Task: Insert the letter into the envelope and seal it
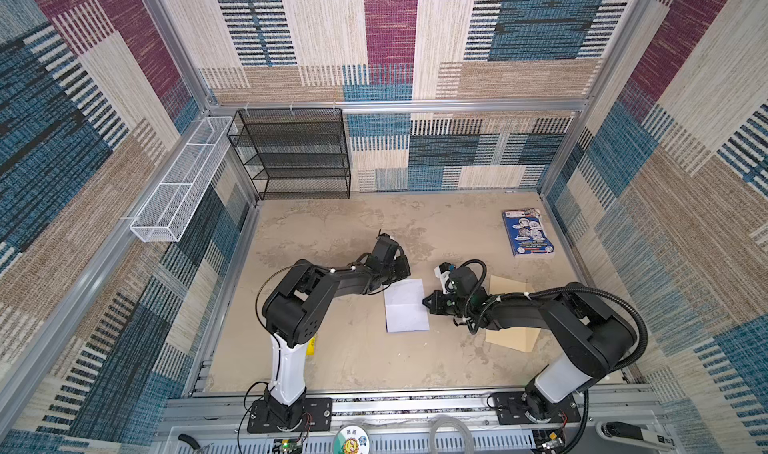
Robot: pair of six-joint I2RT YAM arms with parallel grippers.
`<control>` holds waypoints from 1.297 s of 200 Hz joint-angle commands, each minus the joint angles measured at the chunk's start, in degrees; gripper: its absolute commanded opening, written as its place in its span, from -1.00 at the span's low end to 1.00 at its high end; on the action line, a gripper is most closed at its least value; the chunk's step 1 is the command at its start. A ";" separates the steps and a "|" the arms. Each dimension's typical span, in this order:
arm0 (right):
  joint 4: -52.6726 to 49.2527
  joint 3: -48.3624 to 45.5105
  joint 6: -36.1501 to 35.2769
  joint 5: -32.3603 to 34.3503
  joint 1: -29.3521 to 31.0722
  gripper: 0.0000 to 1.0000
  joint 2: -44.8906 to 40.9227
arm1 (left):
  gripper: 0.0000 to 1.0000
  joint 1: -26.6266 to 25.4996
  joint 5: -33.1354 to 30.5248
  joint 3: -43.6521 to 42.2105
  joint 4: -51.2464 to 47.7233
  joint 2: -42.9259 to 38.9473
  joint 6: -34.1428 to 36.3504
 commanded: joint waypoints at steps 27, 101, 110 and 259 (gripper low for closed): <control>-6.18 -0.36 -0.88 0.39 0.04 -1.00 -0.10 | -0.66 -4.56 6.87 -3.65 -0.02 -4.15 -0.15; -5.33 -0.98 -0.67 -0.30 0.17 -1.00 -0.33 | -0.85 -8.71 2.70 -3.25 -4.54 0.89 0.27; -5.22 -1.08 -0.64 -0.43 0.12 -1.00 -0.47 | -0.87 -8.66 1.91 -3.73 -5.13 1.12 0.00; -5.27 -3.96 -0.17 0.61 3.90 -1.00 -1.63 | -1.00 -8.66 -2.77 -9.89 -4.48 1.87 -2.24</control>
